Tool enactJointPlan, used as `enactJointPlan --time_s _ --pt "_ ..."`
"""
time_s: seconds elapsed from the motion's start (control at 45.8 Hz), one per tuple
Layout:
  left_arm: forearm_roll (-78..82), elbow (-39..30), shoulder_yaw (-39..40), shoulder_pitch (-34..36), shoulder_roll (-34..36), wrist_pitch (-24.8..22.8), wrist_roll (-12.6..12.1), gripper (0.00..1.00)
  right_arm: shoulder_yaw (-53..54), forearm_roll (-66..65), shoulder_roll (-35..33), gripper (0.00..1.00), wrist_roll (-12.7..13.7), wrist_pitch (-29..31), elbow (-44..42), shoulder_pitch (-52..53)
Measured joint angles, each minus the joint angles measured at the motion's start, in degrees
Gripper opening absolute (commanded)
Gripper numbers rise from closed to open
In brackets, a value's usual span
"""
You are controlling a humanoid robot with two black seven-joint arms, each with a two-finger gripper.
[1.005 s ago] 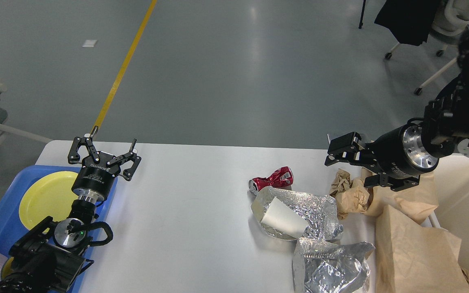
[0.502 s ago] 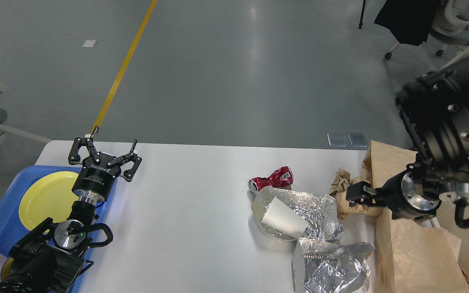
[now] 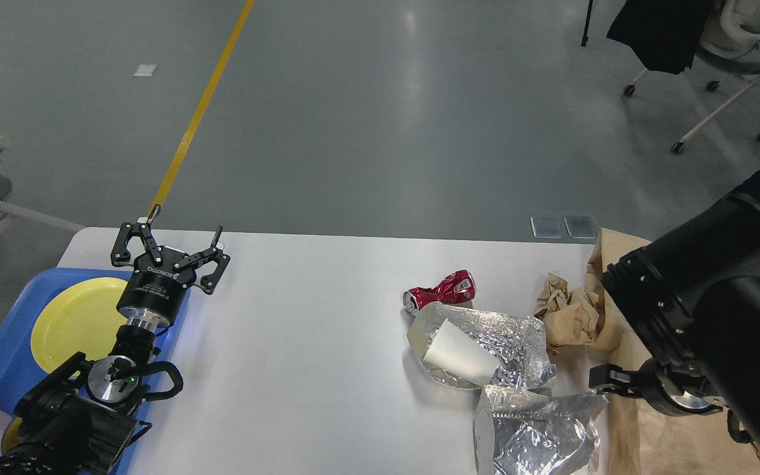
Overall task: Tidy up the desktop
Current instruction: 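Grasp the brown paper bag with the right gripper and lift it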
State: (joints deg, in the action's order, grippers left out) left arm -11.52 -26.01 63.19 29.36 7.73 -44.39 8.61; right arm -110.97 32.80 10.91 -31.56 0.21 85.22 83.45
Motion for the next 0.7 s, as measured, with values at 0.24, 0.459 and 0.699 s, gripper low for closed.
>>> enactJointPlan --time_s 0.24,0.459,0.699 --pt "0.0 0.0 0.1 0.0 0.1 -0.1 0.0 1.0 0.0 3.3 -0.1 0.61 -0.4 -6.4 -5.2 -7.1" --pt "0.0 0.0 0.1 -0.1 0.1 -0.2 0.0 1.0 -0.5 3.2 0.0 0.0 -0.5 -10.1 -6.5 -8.9" --pt "0.0 0.0 0.1 -0.1 0.1 -0.2 0.0 1.0 -1.4 3.1 -0.4 0.0 -0.4 -12.1 -6.0 -8.9"
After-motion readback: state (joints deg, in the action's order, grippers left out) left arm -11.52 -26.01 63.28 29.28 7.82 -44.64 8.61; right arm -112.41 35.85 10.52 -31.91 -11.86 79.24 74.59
